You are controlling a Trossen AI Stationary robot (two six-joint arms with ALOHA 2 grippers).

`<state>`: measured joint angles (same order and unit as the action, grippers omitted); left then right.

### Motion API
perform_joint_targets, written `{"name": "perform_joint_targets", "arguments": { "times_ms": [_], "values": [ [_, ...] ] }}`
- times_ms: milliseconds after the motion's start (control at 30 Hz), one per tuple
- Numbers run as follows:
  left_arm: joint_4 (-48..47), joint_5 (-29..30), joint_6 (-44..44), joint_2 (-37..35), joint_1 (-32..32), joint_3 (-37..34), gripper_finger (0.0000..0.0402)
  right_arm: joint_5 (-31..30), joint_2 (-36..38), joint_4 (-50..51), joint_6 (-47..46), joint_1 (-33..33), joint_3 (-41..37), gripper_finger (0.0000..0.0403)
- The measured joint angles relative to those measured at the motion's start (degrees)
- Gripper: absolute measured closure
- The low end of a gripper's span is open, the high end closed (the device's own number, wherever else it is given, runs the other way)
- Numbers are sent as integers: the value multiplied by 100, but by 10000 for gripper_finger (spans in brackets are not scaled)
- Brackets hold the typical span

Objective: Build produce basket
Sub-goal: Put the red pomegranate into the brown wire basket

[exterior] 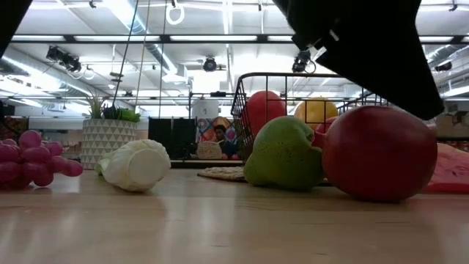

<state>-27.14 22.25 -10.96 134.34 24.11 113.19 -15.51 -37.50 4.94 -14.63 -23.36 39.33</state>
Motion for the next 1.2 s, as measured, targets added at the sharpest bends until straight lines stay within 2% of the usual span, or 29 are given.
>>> {"name": "perform_joint_targets", "arguments": {
  "times_ms": [167, 333, 967, 1200],
  "values": [
    [-114, -99, -280, 14, -141, -35, 5, 13, 0, 25, -18, -97, 0, 16],
    [-194, -640, -250, 62, -299, -35, 5, 12, 0, -44, 5, -197, 0, 16],
    [-670, -893, -66, 153, -408, -20, 5, -2, -4, -102, 19, -218, 0, 16],
    [-1052, -926, -200, 129, -393, 330, 12, -2, 24, -128, 19, -218, 0, 16]
  ]
}}
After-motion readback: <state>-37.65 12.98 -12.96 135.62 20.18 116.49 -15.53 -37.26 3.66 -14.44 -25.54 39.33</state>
